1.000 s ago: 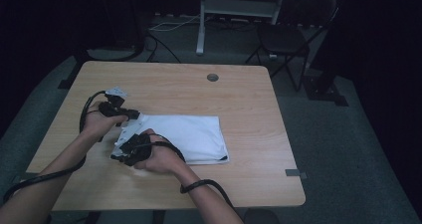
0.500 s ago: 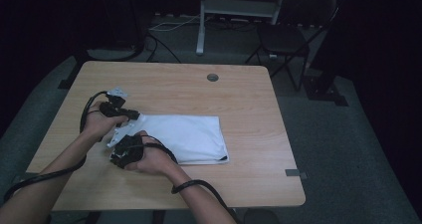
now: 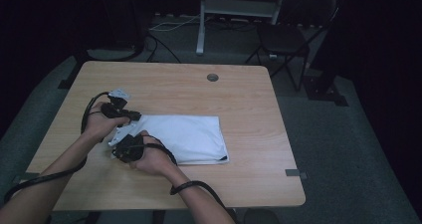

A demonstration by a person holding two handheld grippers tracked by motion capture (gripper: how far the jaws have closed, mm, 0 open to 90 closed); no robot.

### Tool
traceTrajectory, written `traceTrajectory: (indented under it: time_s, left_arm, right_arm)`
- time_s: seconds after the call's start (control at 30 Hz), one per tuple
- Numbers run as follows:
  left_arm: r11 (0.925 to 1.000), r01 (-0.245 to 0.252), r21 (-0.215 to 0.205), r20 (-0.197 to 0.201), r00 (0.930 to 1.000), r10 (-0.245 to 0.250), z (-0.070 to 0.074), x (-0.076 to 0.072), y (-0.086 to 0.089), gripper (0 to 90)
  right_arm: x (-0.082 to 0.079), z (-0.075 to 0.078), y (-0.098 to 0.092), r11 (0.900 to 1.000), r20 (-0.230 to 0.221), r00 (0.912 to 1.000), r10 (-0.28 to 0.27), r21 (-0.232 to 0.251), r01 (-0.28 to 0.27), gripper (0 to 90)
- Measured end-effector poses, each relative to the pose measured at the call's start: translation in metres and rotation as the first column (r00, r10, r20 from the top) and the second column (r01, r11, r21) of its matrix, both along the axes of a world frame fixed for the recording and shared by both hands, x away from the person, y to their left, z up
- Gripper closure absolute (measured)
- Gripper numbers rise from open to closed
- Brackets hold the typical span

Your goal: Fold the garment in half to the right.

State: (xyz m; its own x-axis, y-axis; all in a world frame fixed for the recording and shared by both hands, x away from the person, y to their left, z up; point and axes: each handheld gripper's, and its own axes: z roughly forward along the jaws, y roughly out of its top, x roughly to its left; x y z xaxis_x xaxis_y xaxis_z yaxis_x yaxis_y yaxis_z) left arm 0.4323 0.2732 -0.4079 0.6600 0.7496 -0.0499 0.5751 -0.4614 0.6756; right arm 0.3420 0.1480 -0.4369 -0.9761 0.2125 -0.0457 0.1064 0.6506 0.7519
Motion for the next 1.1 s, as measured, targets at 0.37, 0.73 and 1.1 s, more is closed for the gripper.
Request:
traceTrajectory:
  time_s: [0.37,0.73,1.1]
  left_arm:
    - [0.9998,-0.007,0.016,0.005,1.0,0.007,0.008,-0.003,0.004,84.5]
    - [0.9998,-0.011,0.018,0.04,0.9992,0.01,0.027,-0.006,0.007,84.8]
    - [0.999,-0.023,0.038,0.052,0.9985,0.021,0.036,-0.007,0.008,84.8]
  right_arm:
    - [-0.004,0.011,-0.004,0.997,-0.018,0.9998,0.003,0.075,-0.001,81.1]
    - [-0.005,0.026,-0.007,0.988,-0.029,0.9996,0.0,0.155,0.005,81.1]
    - [-0.007,0.036,-0.014,0.977,-0.022,0.9998,0.0,0.213,0.005,81.0]
